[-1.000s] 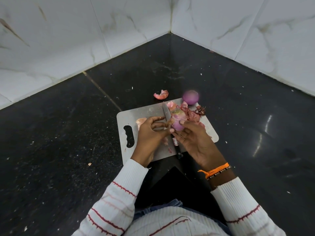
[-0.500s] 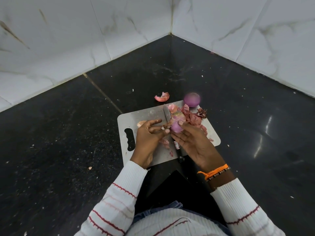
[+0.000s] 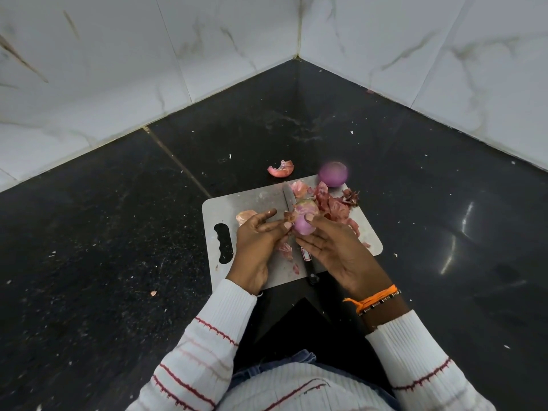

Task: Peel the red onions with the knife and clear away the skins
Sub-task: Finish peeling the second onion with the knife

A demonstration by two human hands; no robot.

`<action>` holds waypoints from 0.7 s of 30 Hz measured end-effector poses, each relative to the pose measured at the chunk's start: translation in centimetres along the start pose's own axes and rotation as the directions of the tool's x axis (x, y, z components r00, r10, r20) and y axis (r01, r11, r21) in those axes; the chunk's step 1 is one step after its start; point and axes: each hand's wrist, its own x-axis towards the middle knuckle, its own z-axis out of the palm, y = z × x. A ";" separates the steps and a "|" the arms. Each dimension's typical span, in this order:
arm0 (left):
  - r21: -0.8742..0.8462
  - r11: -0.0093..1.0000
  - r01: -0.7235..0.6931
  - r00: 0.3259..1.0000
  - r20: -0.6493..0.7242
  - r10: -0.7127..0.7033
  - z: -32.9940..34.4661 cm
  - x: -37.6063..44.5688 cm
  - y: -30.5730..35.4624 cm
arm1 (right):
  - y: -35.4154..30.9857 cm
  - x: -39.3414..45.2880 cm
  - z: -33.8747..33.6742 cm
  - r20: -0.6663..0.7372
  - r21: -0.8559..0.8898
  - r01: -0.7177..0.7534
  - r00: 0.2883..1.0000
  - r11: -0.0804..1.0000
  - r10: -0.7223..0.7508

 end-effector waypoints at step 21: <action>0.209 0.945 -0.253 0.926 -0.231 0.299 -1.0 1.0 0.2 | 1.0 -0.3 0.7 -0.026 -0.121 0.070 0.997 0.990 -0.074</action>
